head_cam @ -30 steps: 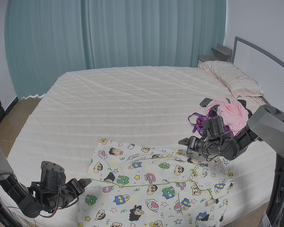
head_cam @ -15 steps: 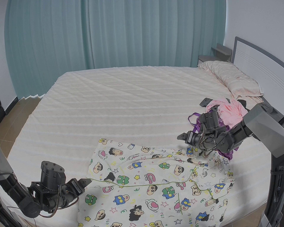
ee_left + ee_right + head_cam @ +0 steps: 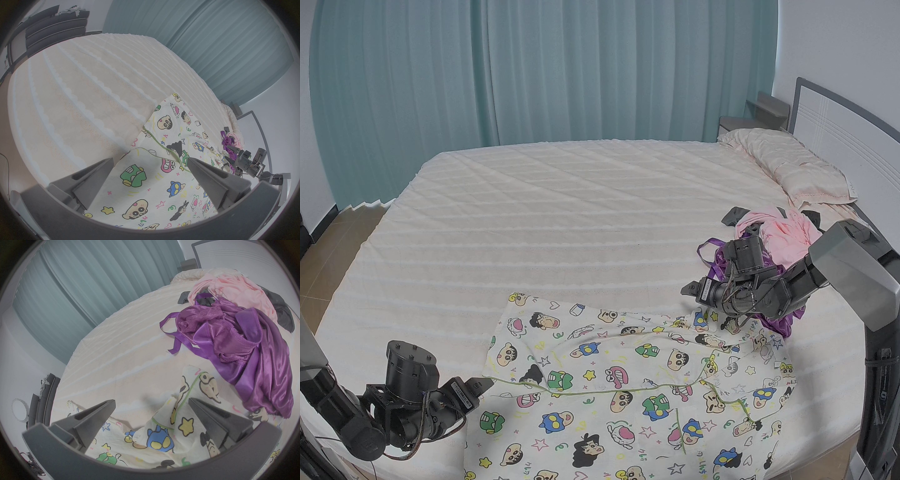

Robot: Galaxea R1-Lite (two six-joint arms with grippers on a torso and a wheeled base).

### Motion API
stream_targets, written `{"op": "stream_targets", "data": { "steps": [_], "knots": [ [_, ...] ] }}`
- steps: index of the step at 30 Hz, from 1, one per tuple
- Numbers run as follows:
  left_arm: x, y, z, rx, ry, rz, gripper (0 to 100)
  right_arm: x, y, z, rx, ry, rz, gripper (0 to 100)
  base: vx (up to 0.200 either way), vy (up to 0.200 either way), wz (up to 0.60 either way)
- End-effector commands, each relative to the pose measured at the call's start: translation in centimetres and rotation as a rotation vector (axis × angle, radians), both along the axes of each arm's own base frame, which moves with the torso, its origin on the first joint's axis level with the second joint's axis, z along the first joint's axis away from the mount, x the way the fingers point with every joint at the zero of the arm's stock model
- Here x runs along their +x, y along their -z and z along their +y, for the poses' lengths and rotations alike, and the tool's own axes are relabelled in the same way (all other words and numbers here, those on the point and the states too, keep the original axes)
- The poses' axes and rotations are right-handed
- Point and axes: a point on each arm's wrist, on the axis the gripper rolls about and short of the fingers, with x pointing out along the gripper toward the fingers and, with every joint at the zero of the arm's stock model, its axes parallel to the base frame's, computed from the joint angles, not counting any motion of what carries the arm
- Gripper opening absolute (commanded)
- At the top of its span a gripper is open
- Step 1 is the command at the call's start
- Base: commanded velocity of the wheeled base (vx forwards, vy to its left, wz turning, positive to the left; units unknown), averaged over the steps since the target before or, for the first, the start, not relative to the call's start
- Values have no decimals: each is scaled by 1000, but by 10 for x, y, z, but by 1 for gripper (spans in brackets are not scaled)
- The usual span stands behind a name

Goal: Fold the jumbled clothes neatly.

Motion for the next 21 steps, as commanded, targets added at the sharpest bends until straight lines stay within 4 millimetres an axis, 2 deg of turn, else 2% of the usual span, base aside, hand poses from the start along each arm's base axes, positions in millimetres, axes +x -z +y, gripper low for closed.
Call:
{"op": "stream_targets", "data": {
  "steps": [1,3,4,9,21],
  "knots": [
    [0,0,0,0,0,-1,100,4,11,1,-4,0,14,100,0,0,0],
    [0,0,0,1,0,1,100,6,13,2,-5,0,14,100,0,0,0],
    [0,1,0,1,-2,2,100,7,16,4,-10,-6,17,0,0,0,0],
    [0,1,0,2,-2,3,100,11,17,5,-13,-9,8,0,0,0,0],
    [0,1,0,1,-2,2,100,2,-7,-3,-4,2,-19,0,0,0,0]
  ]
}}
